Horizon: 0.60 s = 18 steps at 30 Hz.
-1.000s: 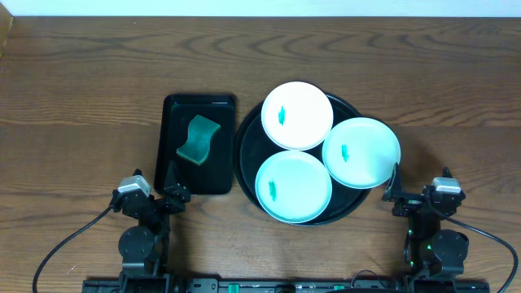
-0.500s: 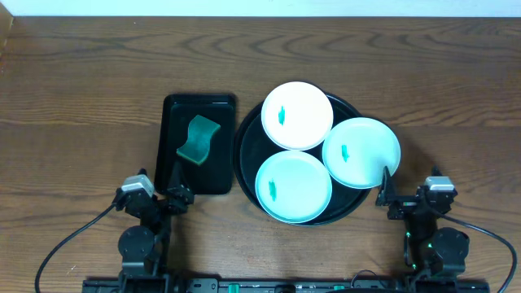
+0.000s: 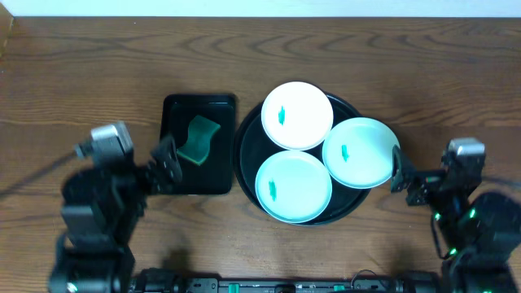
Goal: Clean dirty plates on tray and stack at the side
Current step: 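Reach left gripper to green sponge and right gripper to mint plate rim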
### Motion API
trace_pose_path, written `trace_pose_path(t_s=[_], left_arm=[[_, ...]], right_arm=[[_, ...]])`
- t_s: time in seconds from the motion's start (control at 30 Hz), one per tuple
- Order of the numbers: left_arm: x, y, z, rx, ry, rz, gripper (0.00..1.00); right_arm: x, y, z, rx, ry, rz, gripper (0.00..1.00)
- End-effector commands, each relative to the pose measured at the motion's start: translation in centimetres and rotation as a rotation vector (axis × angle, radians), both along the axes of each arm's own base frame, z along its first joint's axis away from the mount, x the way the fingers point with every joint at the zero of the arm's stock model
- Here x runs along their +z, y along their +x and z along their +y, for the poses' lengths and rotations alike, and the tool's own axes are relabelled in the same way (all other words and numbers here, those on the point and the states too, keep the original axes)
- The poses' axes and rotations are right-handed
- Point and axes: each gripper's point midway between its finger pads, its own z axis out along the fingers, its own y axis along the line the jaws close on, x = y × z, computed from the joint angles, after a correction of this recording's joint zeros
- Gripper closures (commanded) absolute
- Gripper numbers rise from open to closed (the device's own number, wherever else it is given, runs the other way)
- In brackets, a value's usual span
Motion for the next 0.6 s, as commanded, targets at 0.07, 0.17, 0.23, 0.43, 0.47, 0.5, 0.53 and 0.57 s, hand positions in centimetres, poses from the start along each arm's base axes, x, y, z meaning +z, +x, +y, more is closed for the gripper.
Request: trace_pose_path(t_s=[0.07, 0.17, 0.23, 0.43, 0.47, 0.5, 0.53, 0.57], left_arm=[[3.2, 1.3, -0.4, -0.096, 0.116, 0.232, 0.18], [2.5, 1.4, -0.4, -0.106, 0.111, 0.402, 0.18], [1.5, 1.9, -0.4, -0.112, 0.107, 0.500, 0.18], [-2.2, 2.9, -0.5, -0.109, 0.086, 0.674, 0.18], [-2.9, 2.6, -0.5, -0.111, 0.085, 0.713, 0.20], [-3.7, 2.3, -0.5, -0.113, 0.084, 0.753, 0.33], [-4.0, 2.2, -0.5, -0.113, 0.083, 0.769, 0.51], [-4.4, 2.1, -0.5, -0.115, 0.082, 0.789, 0.66]], right_arm=[[2.1, 1.4, 2.2, 0.115, 0.060, 0.227, 0.01], [1.9, 1.7, 2.8, 0.142, 0.090, 0.391, 0.01], [1.6, 1.6, 3.4, 0.167, 0.120, 0.510, 0.01], [0.8, 2.5, 6.9, 0.343, 0.279, 0.652, 0.01], [0.9, 2.5, 7.5, 0.381, 0.313, 0.662, 0.06], [0.9, 2.4, 7.9, 0.399, 0.329, 0.668, 0.26], [0.9, 2.4, 7.9, 0.401, 0.331, 0.673, 0.45], [0.7, 2.3, 8.0, 0.399, 0.329, 0.680, 0.67]])
